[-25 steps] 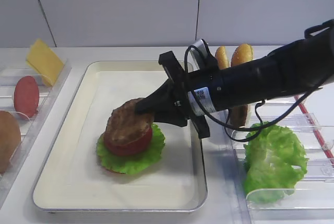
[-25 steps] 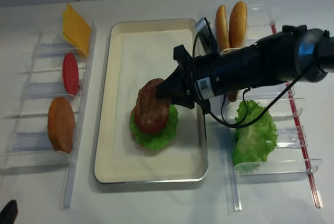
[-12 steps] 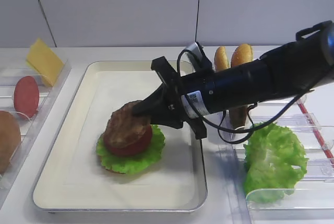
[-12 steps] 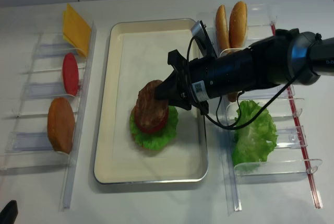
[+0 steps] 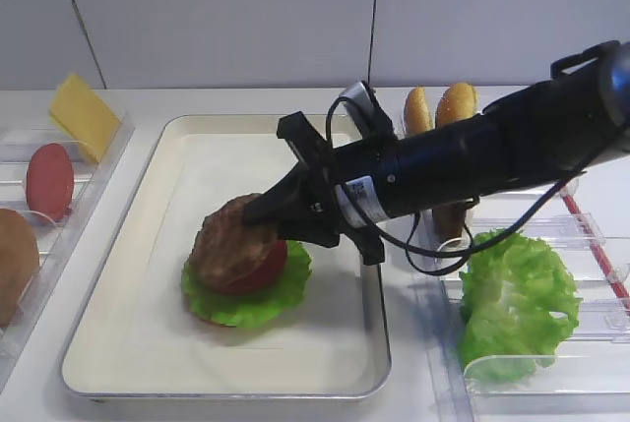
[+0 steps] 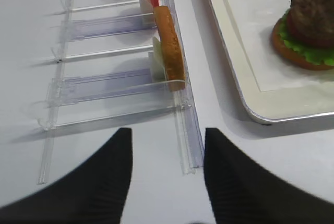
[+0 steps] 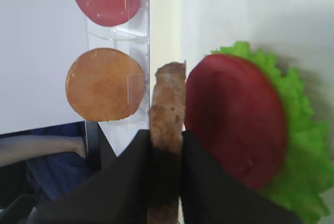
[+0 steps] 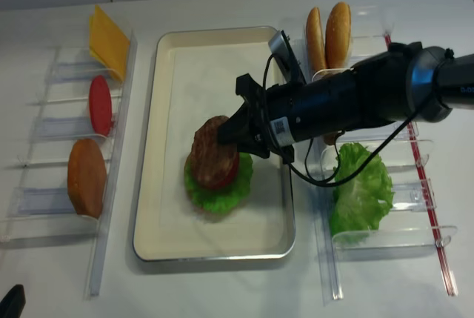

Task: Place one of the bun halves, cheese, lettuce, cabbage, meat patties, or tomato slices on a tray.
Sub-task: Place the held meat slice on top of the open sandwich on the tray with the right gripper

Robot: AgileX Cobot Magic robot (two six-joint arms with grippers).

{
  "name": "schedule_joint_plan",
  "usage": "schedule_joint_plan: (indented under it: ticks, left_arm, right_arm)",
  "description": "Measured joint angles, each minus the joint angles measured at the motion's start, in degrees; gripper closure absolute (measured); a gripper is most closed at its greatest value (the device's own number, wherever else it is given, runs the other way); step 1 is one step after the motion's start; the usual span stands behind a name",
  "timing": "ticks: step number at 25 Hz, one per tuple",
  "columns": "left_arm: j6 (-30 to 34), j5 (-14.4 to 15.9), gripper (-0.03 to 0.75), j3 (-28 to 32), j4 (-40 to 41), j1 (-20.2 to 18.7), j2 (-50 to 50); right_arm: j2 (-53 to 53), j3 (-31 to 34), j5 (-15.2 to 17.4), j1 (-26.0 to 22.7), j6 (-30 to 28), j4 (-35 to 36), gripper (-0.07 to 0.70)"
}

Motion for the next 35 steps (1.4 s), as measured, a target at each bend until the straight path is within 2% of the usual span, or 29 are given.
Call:
schedule_joint_plan:
  ticks: [21, 28, 35]
  left_arm:
    - [0.0, 0.0, 0.387, 0.0, 0.0, 0.0, 0.0]
    - [0.0, 0.0, 0.387, 0.0, 0.0, 0.0, 0.0]
    - [0.0, 0.0, 0.387, 0.0, 0.0, 0.0, 0.0]
  right_arm:
    - [2.8, -0.4, 0.6, 0.5, 0.4, 1.1, 0.502]
    - [2.8, -0.4, 0.6, 0.5, 0.5, 1.1, 0.410]
    - [2.8, -0.4, 1.6, -0.3, 0.5, 0.9, 0.366]
